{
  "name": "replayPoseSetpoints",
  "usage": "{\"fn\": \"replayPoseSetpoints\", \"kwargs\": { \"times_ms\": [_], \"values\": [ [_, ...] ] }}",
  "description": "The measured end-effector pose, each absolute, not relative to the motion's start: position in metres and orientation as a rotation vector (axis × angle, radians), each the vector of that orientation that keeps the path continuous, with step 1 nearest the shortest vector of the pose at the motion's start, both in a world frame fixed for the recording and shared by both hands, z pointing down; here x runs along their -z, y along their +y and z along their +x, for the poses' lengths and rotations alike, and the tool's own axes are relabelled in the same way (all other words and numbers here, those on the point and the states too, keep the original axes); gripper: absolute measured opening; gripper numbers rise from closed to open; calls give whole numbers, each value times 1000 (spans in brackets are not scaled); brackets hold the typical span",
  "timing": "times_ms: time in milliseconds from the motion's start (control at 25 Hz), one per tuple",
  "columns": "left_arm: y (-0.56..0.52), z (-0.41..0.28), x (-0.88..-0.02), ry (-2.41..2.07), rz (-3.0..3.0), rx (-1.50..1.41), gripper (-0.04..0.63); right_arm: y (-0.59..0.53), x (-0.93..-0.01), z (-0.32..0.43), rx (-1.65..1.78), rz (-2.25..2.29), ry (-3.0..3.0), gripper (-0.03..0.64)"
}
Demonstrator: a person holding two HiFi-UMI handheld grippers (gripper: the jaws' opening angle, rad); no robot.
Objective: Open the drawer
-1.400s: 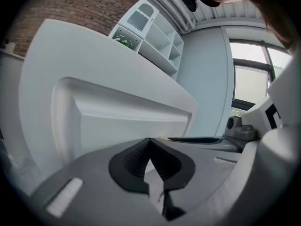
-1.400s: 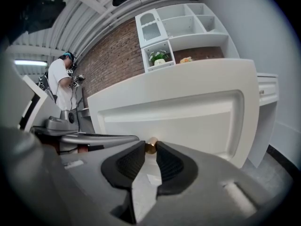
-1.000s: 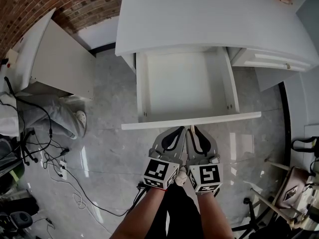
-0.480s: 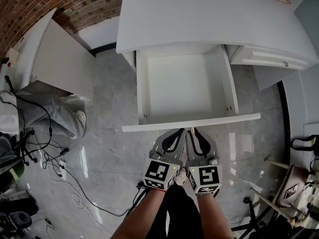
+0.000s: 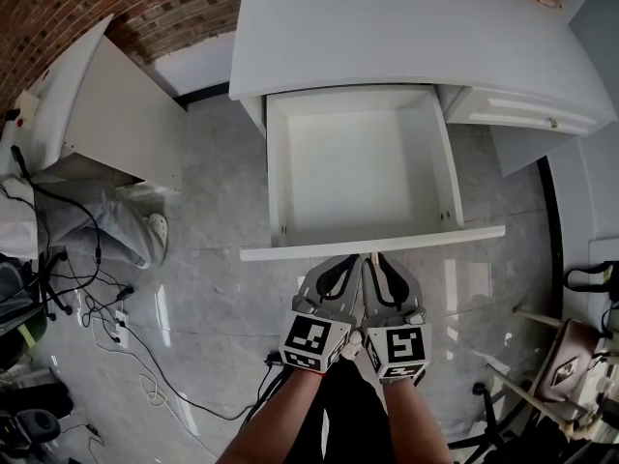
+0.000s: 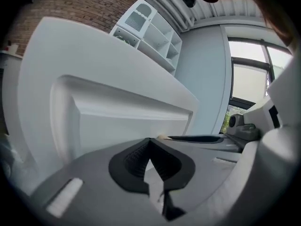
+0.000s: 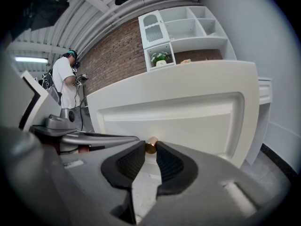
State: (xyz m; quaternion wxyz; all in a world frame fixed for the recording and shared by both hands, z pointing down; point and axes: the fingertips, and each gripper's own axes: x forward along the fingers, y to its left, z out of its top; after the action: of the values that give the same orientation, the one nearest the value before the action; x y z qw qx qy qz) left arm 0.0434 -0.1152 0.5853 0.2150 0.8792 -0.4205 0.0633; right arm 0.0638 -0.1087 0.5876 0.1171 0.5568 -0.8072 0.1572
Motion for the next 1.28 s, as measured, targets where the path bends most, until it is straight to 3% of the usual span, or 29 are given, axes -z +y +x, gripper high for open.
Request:
{"fn": "replayPoseSetpoints", "kwargs": {
  "times_ms": [840, 1280],
  "values": [
    [-104, 41, -589, -1116, 2458, -217, 0, -97, -588, 65, -436, 1664, -2263, 76],
    [-98, 45, -551, -1003, 2477, -163, 0, -90, -551, 60, -390, 1611, -2285, 57]
  ]
}}
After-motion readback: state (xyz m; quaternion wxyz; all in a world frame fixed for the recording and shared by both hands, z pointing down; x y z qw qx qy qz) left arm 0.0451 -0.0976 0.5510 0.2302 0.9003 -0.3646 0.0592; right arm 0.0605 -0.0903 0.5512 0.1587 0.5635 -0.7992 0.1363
